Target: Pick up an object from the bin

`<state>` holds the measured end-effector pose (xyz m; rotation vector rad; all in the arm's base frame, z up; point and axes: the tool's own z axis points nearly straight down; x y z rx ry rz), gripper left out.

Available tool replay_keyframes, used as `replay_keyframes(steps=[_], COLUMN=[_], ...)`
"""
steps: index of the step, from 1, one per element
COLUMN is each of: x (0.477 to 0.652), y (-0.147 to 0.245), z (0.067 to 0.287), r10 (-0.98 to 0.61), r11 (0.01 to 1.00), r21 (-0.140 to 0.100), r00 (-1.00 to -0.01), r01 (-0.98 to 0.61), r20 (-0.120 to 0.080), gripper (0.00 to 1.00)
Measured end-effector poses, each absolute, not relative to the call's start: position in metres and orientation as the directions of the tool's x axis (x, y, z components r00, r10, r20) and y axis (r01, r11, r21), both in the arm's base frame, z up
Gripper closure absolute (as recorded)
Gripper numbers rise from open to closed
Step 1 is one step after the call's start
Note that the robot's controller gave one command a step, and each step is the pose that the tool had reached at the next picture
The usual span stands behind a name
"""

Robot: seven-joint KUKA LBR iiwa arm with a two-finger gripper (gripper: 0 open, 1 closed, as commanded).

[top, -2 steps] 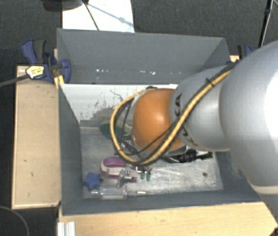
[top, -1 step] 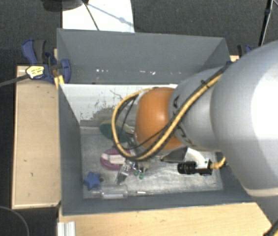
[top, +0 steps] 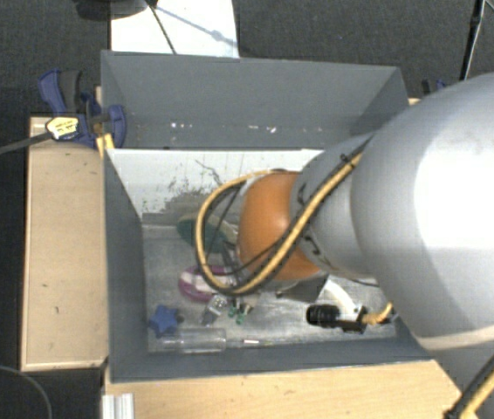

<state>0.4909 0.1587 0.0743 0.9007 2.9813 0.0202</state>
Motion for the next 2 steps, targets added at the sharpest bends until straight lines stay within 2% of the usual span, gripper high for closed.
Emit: replay_keyframes(steps=[1,2], x=[0.5041,0.504], y=[0.1493,0.1506], z=[0.0709,0.0716], r10=[0.684,0.684], r11=[0.729,0.729], r21=[0.002,0.004], r00=[-0.729,-0.729], r01=[0.684,0.684], r20=[-0.001,0.0], gripper=[0.0,1.0])
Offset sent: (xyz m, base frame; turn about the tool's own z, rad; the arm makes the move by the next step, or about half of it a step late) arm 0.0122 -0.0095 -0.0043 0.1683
